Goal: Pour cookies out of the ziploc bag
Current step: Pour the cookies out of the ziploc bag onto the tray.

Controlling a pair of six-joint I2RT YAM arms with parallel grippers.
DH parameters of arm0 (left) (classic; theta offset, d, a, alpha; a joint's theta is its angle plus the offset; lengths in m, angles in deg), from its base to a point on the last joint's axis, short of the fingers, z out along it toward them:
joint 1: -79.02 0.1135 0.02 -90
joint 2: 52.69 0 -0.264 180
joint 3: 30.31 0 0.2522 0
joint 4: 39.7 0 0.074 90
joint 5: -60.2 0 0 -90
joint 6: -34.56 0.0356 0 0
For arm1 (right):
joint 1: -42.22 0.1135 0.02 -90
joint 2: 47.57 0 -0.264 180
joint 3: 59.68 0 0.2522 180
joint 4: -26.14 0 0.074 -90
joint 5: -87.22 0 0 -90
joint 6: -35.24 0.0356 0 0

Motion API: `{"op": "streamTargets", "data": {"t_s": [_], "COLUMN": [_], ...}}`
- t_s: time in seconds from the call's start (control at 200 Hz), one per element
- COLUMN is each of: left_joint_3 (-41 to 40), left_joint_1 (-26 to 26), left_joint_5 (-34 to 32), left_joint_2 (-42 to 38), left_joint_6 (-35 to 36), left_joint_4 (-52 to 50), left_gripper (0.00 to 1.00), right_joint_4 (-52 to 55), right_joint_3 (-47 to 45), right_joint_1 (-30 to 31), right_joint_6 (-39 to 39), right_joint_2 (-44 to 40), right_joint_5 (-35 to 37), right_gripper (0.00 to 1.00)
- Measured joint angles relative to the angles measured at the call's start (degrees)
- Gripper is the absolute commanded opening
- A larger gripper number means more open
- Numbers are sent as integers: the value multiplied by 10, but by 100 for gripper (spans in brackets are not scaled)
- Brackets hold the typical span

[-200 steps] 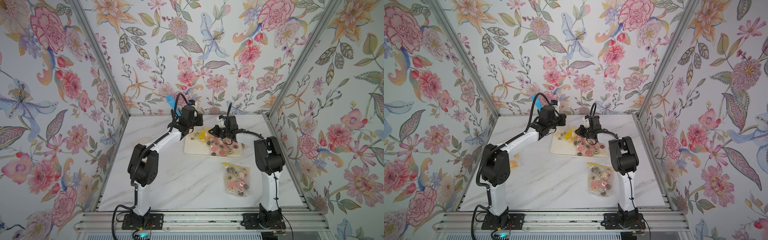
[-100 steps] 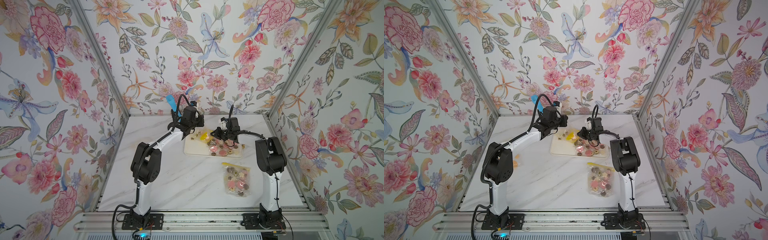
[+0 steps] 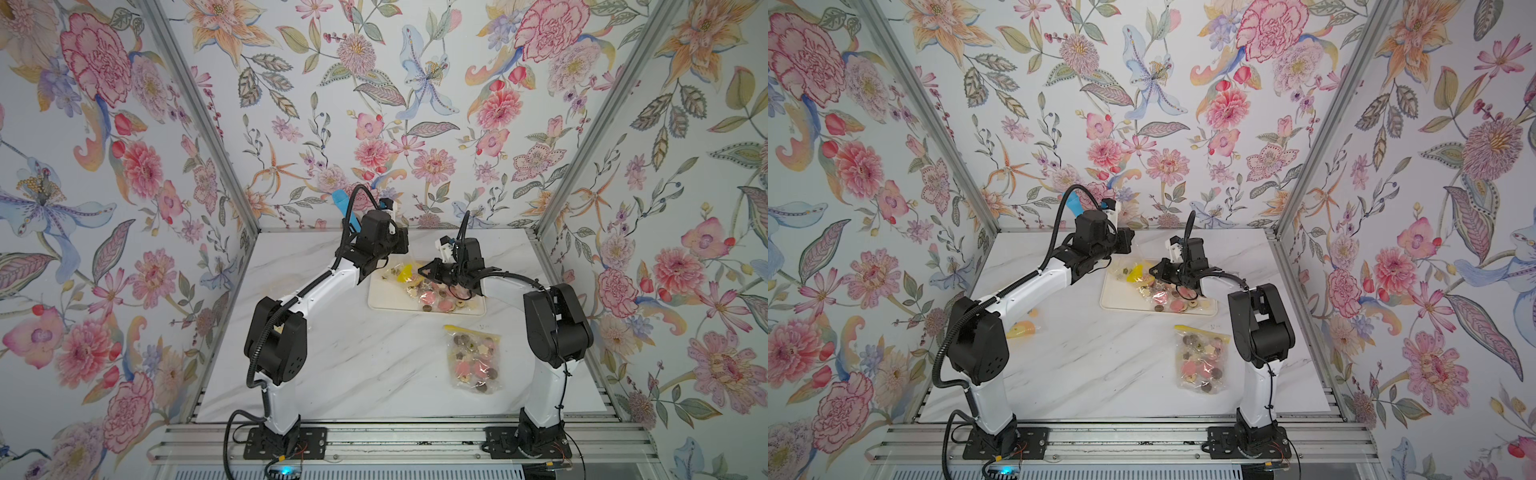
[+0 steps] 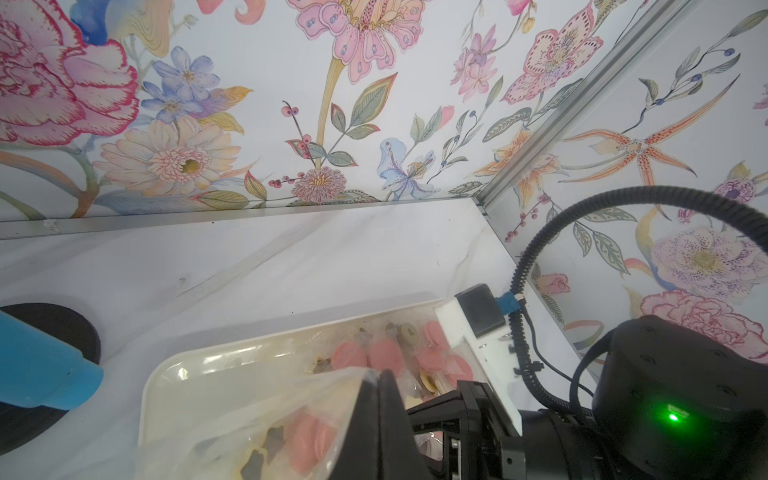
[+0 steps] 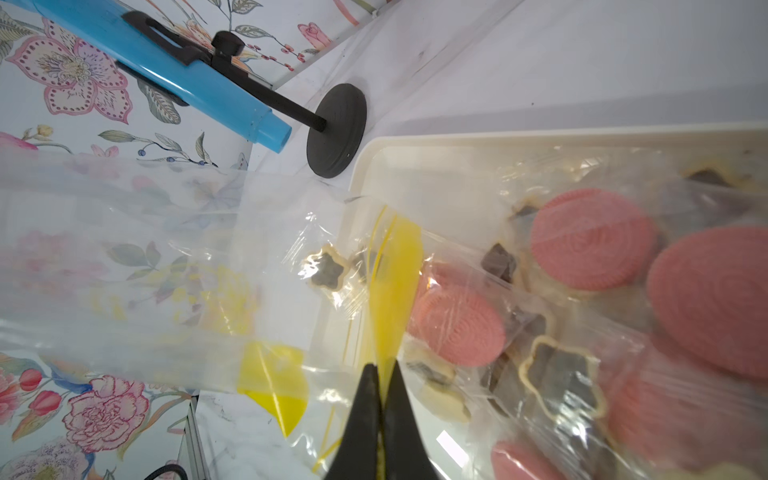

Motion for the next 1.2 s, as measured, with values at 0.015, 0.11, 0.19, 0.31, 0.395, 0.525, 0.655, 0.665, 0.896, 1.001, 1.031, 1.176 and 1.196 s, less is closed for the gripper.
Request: {"op": "streamTargets", "data": {"t_s": [0.015, 0.11, 0.19, 0.31, 0.395, 0.525, 0.655, 0.665, 0.896, 1.001, 1.031, 1.176, 1.196], "left_joint_3": [-2, -12, -21, -24, -24, -17, -4, -3, 20, 32, 32, 36, 38], "left_joint_1": [-2, -10, -17, -30, -39, -51, -59, -59, -69, -71, -72, -73, -73], "left_joint_5": [0, 0, 0, 0, 0, 0, 0, 0, 2, 2, 2, 1, 1], "left_joint_2": [0, 0, 0, 0, 0, 0, 3, 4, 31, 44, 45, 45, 45], "left_joint_6": [0, -4, -9, -15, -19, -23, -30, -31, -41, -41, -41, -40, -39], "left_joint_4": [-1, -6, -7, -8, -1, 5, 6, 7, 9, 9, 9, 7, 6], "left_gripper": [0, 0, 0, 0, 0, 0, 0, 0, 0, 0, 0, 0, 0], "right_joint_4": [-2, -9, -10, -10, -9, -5, -7, -8, -9, -8, -9, -9, -9], "right_joint_3": [-5, -30, -47, -70, -80, -90, -97, -98, -125, -134, -136, -140, -140], "right_joint_1": [1, 3, 3, 2, -1, -11, -25, -26, -56, -66, -68, -71, -71], "right_joint_6": [0, 1, 1, 1, 1, -1, -5, -5, -11, -15, -16, -17, -17], "right_joint_2": [-1, -5, -9, -26, -39, -56, -66, -67, -84, -90, -92, -99, -99], "right_joint_5": [0, 0, 2, 8, 14, 20, 19, 19, 18, 17, 17, 12, 8], "right_gripper": [0, 0, 0, 0, 0, 0, 0, 0, 0, 0, 0, 0, 0]}}
